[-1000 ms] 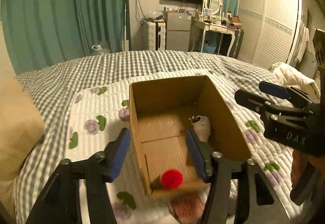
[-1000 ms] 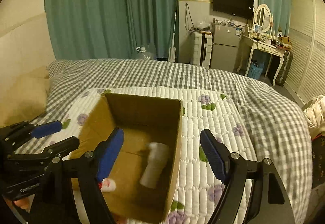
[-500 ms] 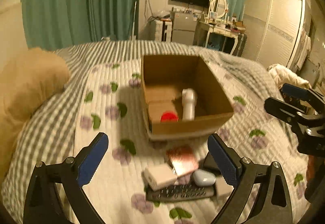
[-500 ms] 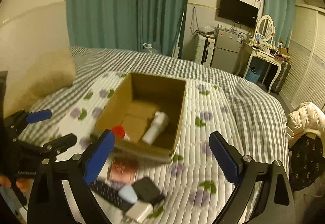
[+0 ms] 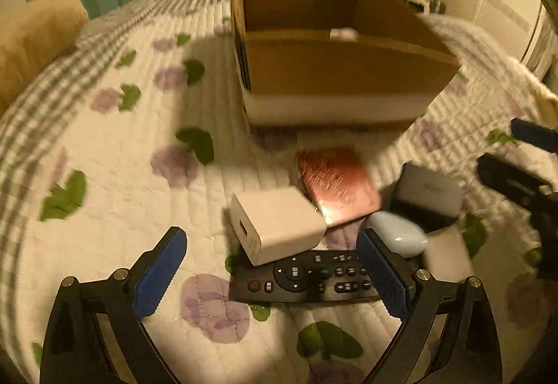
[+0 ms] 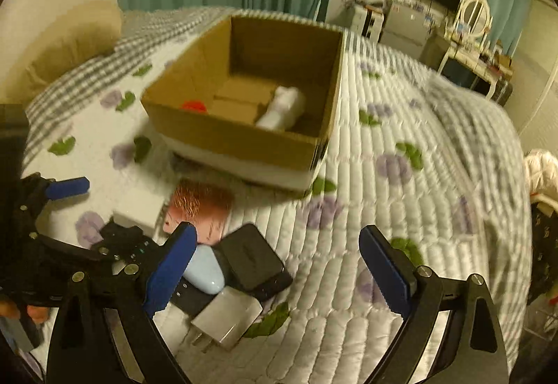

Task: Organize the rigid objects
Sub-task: 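Grasp the white charger block with the left tool while the right tool grasps the black UGREEN charger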

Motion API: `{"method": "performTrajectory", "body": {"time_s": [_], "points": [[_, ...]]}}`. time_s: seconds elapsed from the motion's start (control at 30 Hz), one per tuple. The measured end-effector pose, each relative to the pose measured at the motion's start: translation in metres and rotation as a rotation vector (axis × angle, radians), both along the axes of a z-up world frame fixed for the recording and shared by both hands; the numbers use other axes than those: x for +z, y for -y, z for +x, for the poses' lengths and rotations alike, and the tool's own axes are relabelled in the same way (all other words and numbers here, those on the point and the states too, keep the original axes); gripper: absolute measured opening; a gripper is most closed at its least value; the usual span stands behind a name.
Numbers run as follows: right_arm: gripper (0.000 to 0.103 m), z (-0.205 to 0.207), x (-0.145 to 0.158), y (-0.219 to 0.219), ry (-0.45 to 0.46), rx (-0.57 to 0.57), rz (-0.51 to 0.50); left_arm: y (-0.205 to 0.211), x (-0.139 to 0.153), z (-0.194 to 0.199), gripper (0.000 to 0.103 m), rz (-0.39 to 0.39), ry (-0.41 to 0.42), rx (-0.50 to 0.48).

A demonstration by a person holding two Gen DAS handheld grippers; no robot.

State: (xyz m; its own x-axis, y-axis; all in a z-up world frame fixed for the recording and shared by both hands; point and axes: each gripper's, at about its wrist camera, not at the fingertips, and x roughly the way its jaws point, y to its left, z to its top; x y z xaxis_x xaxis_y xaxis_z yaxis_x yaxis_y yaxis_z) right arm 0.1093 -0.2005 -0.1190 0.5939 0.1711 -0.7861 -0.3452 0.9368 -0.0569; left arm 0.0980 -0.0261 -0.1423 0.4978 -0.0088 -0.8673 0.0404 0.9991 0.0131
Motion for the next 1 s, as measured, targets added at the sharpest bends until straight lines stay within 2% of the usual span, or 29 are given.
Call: {"method": "performTrajectory", "body": {"time_s": [0.07,0.27,0.3,0.33,0.37,0.5,0.6,0.73,0.8,1.0], "points": [[0.095,0.001,-0.003,0.002,-0.012,-0.003,0.011,0.001,-0.008,0.004,0.099,0.011,-0.022,0.002],[0.095,0.006,-0.009,0.006,-0.037,-0.003,0.032,0.007,-0.024,0.016,0.084,0.041,-0.062,0.001],[0.095,0.007,-0.01,0.006,-0.041,-0.003,0.032,0.007,-0.027,0.018,0.081,0.041,-0.066,-0.003],[0.095,0.007,-0.011,0.005,-0.045,-0.003,0.032,0.008,-0.027,0.019,0.071,0.043,-0.065,-0.004],[0.095,0.008,-0.012,0.006,-0.051,-0.003,0.031,0.008,-0.028,0.02,0.066,0.044,-0.064,-0.008],[0.095,0.009,-0.014,0.006,-0.058,-0.006,0.026,0.01,-0.027,0.017,0.065,0.053,-0.05,-0.016],[0.094,0.009,-0.014,0.005,-0.063,0.003,0.012,0.008,-0.016,0.013,0.058,0.025,-0.024,-0.009],[0.091,0.012,-0.02,-0.004,-0.111,0.05,-0.065,0.003,-0.002,0.001,0.054,-0.004,0.01,-0.012],[0.088,0.016,-0.028,-0.01,-0.155,0.093,-0.111,0.0,-0.001,-0.002,0.054,-0.015,0.01,-0.01],[0.064,0.033,-0.058,-0.026,-0.273,0.171,-0.194,0.0,0.008,-0.007,0.054,-0.036,0.033,-0.01]]}}
